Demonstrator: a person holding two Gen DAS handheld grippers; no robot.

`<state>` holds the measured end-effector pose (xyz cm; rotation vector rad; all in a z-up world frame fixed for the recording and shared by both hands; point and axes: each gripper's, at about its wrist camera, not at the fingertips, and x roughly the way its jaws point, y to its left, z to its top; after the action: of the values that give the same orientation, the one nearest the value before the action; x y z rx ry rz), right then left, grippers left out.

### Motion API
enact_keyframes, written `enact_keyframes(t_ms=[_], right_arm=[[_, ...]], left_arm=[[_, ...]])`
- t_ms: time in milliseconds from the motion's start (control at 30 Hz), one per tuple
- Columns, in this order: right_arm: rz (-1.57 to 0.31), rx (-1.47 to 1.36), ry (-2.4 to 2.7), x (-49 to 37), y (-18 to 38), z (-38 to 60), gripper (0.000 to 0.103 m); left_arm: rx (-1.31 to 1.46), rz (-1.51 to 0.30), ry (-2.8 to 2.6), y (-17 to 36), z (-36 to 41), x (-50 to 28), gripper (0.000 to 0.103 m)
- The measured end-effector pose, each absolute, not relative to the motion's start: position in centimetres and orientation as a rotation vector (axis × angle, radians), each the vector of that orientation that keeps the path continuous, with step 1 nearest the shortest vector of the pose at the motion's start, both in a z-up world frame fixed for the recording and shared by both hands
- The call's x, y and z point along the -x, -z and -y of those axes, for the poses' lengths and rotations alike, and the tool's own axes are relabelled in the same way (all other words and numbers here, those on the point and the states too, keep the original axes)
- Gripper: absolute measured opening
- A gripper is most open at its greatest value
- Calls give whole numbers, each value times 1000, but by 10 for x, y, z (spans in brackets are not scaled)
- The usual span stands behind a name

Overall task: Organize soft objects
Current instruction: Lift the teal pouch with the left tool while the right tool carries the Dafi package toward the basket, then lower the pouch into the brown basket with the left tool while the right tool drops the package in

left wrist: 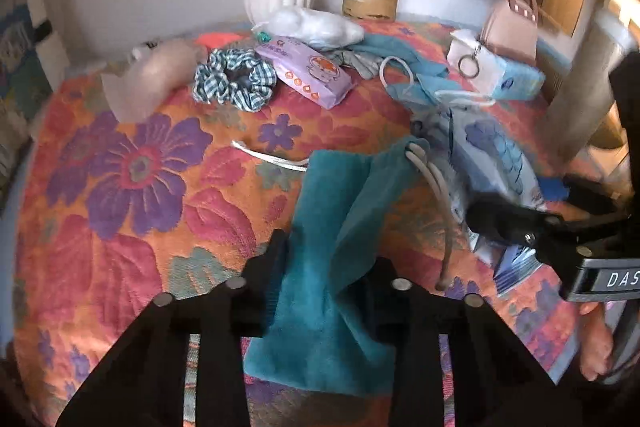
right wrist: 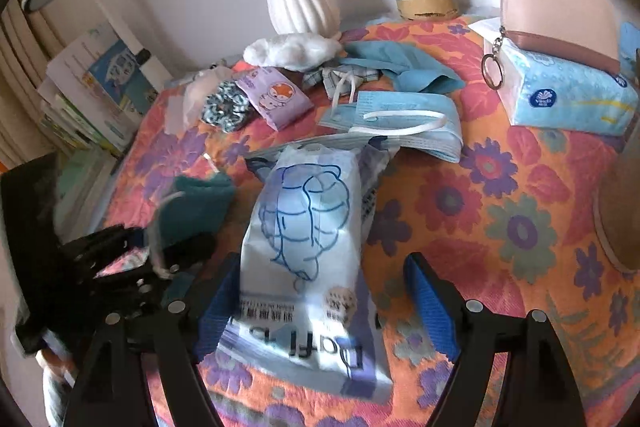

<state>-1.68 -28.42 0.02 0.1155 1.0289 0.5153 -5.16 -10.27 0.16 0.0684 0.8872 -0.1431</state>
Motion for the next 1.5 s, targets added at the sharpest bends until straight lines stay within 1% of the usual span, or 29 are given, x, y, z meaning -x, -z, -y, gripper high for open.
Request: enact_keyframes(t_ms=[33,67,100,133,267,467,767,1100,1267,1400,1500], right_arm=[[-1016,-93,-504,17,-1,280,80],[-1008,-80,-500,18,-1,278,76],[-1001,-68,-496,19,-1,275,71],[-993,-56,-500,21,-1,273,53],[-963,-29,-509,30,-7,272,50],[-924,-119,-556,45,-30,291,50],[-912,-164,-515,67,-57,333,50],[-952,-155,-437,89,-67,407,50],[-1016,-209,-396,101,-56,456,50],[-1005,-226,-324,113,-56,499,50],[-971,-239,-270,121,-67,530,50]], left_arm=[[-63,-879,141,-3,103,53,13],[-35,-877,150,-4,100,55,10],[-5,-876,160,-5,99,55,10],[36,-875,174,-7,94,57,9],[121,-846,230,-16,93,67,9],[198,-783,299,-44,102,86,9],[149,-747,375,-68,155,101,9],[84,-768,489,-70,217,120,9],[68,-795,598,-72,255,128,9],[41,-799,672,-79,291,131,9],[8,-790,728,-89,325,131,9]])
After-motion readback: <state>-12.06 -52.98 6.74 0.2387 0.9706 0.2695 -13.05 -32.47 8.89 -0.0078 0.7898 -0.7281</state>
